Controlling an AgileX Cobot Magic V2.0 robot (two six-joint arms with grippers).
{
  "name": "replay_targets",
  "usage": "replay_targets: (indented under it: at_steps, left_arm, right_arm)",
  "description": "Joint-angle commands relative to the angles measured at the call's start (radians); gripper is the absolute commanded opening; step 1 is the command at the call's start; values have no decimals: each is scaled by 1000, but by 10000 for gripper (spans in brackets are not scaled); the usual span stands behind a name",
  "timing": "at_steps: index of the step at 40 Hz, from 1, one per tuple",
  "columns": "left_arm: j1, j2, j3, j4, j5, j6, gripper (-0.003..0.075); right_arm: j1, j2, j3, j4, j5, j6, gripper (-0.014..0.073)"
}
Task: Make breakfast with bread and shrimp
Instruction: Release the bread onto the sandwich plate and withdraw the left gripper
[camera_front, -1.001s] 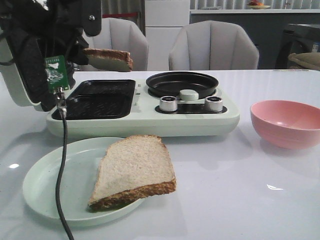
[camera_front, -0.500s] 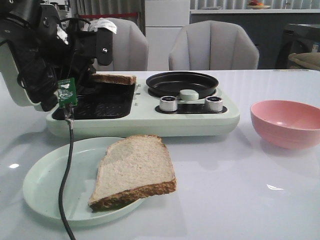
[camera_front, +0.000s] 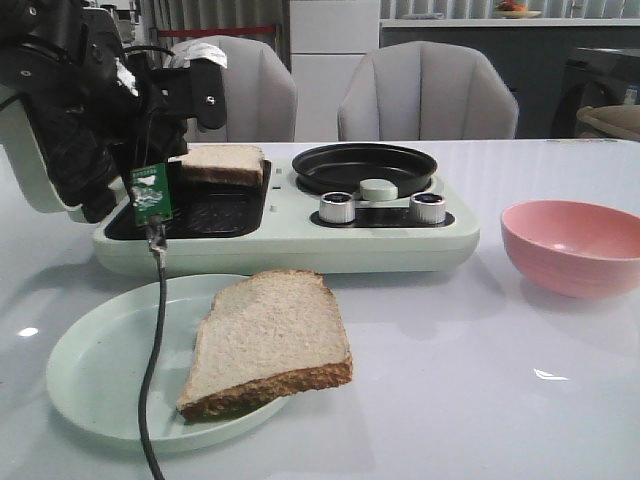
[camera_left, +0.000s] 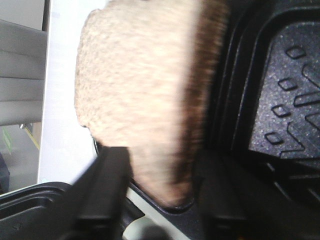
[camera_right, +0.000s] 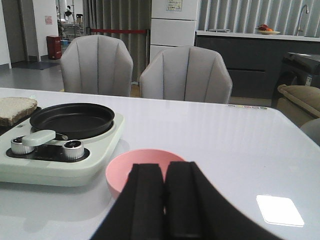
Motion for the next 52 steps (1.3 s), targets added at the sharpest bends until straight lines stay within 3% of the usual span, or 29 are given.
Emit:
replay_targets:
  at_steps: [1, 15, 29, 35, 41, 52]
  left_arm:
    - [3, -61, -28, -36, -1, -15, 587]
    - [-38, -135, -28, -237, 36, -15, 603]
    - [-89, -302, -22, -663, 131, -15, 603]
    - [-89, -397, -22, -915, 211, -15, 603]
    - [-85, -503, -16, -1048, 281, -15, 603]
    - [-85, -734, 118, -1237, 272, -15, 603]
  right_arm:
    - [1, -20, -5, -14, -78, -4, 141]
    - [1, -20, -5, -14, -78, -4, 141]
    - [1, -20, -5, -14, -78, -4, 141]
    - [1, -20, -5, -14, -78, -4, 141]
    - [1, -20, -5, -14, -78, -4, 141]
    - [1, -20, -5, -14, -78, -4, 141]
